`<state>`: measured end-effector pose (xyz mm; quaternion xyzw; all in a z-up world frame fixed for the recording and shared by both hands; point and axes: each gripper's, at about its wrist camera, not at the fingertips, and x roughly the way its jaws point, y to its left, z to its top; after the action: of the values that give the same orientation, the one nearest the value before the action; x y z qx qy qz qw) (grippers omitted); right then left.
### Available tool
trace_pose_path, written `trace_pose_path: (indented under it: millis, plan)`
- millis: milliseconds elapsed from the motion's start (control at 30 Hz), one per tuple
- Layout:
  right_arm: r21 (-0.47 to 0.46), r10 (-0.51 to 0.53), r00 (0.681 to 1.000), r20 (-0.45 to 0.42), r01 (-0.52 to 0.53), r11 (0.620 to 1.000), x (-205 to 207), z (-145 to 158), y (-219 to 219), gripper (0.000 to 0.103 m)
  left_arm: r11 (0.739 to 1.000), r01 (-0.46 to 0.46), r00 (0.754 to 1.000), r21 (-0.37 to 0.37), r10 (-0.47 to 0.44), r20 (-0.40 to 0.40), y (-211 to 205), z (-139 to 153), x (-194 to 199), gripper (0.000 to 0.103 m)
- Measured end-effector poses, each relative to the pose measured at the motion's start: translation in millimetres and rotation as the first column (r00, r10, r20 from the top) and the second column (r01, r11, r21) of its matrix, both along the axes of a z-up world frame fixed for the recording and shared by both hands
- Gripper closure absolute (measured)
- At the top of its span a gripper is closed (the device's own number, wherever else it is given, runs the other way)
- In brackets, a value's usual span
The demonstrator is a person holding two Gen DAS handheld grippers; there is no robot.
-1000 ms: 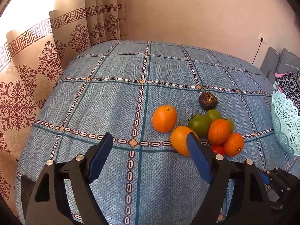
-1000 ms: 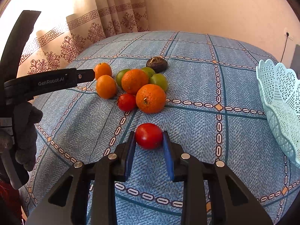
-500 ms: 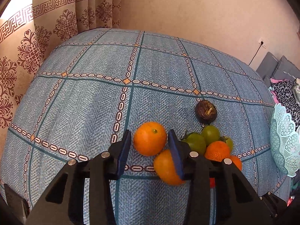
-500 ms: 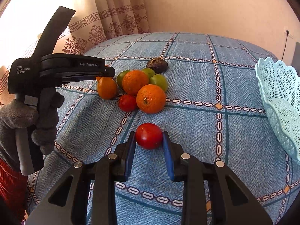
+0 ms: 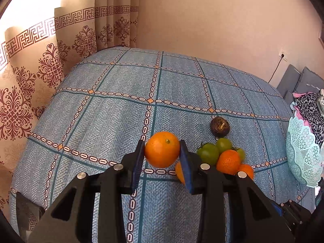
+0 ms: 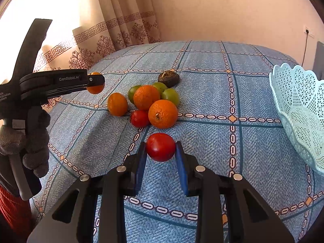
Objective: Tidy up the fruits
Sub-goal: 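Carry the tomato into the basket and open the right tool while the left tool carries the orange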
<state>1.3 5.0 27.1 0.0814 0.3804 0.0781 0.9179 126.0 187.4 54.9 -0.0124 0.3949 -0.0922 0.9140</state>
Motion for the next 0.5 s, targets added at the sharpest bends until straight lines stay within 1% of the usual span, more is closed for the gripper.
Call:
trace_pose_path:
  millis: [267, 400, 500]
  plan:
    - [0.018, -0.044, 0.997, 0.064, 0.043, 0.999, -15, 24, -13, 0.074, 1.0, 0.02, 0.998, -0.011, -0.019, 0.064, -7, 25, -29, 0.068]
    - [0.029, -0.104, 0.989, 0.108, 0.101, 0.994, -27, 38, -31, 0.074, 0.999, 0.05, 0.995, -0.017, -0.049, 0.088, -17, 37, -37, 0.068]
    - [0.037, -0.165, 0.976, 0.143, 0.161, 0.986, -36, 49, -49, 0.074, 0.997, 0.079, 0.992, -0.016, -0.077, 0.105, -29, 44, -46, 0.068]
